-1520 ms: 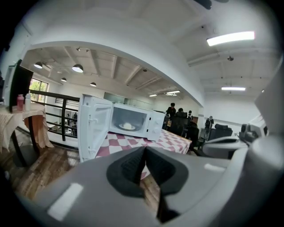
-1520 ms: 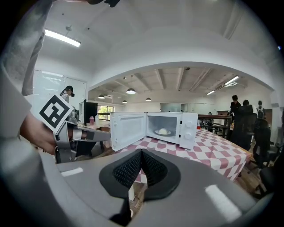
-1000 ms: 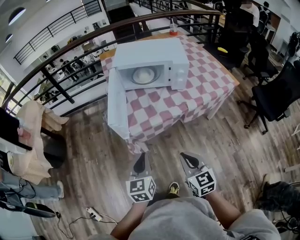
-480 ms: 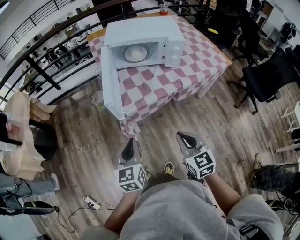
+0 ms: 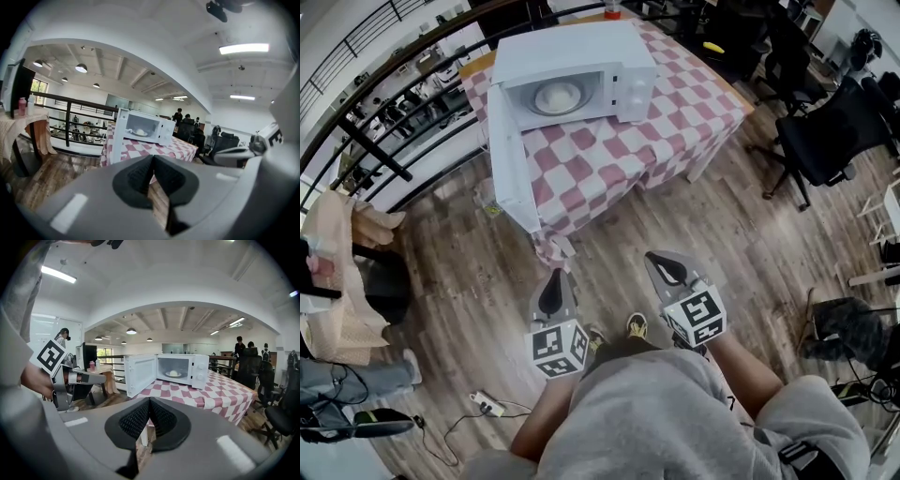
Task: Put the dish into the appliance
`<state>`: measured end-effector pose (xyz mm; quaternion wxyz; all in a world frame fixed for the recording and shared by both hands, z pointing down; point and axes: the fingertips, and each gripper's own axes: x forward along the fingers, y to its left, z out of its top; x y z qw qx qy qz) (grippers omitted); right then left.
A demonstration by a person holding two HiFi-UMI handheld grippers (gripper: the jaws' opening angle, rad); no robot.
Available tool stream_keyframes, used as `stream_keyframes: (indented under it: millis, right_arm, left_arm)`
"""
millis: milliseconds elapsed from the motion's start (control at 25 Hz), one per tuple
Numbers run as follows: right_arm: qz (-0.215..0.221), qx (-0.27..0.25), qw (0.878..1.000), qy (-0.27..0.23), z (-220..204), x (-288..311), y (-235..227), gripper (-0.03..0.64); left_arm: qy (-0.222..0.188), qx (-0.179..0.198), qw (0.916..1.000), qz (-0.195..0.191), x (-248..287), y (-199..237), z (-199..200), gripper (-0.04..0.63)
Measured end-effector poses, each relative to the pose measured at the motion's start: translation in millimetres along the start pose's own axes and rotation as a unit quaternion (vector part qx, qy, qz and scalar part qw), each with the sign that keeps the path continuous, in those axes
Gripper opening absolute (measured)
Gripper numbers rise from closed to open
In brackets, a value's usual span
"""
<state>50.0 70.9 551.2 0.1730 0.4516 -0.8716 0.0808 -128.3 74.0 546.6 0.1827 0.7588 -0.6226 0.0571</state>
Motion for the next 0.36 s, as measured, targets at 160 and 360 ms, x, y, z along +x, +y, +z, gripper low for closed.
stream_keyframes:
  millis: [160,360]
  right_arm:
    - [0.000,0.000,1.000,0.004,-1.2,0.5,-2.6,-0.002]
    - [0.001,-0.002,1.000,0.003,-4.4,-0.1,-4.7,-0.002]
  left_arm:
    - [0.003,-0.003,1.0000,-0.001,2.3,-3.3,-1.5,0.009]
    - [0.004,-0.004,1.0000,0.000,3.6,-8.1,-3.8,0.009]
